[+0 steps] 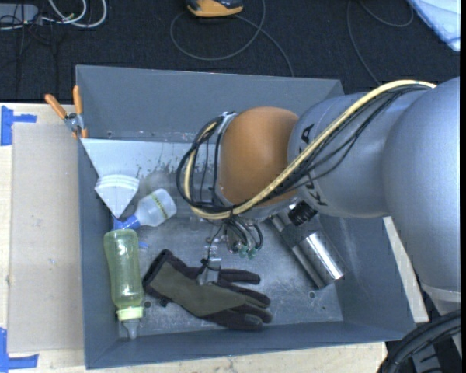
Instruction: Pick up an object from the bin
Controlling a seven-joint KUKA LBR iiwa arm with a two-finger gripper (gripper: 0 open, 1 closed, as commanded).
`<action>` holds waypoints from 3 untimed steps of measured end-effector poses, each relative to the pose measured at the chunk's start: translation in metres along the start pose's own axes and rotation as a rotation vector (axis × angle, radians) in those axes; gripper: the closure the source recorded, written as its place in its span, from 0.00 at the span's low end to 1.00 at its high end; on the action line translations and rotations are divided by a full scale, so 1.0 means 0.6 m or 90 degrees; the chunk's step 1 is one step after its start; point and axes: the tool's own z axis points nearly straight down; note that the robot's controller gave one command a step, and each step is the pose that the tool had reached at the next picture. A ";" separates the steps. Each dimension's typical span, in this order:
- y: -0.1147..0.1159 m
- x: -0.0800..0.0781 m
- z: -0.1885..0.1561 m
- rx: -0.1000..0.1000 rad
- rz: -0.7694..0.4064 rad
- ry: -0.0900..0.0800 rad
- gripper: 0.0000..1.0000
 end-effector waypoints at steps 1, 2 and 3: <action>-0.001 -0.003 -0.008 -0.001 0.002 -0.005 0.00; -0.004 0.048 0.074 0.000 0.049 -0.002 0.00; -0.017 0.058 0.102 0.000 0.019 -0.002 0.00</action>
Offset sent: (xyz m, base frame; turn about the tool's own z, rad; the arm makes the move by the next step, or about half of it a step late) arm -0.0398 -0.0028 -0.0599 0.0994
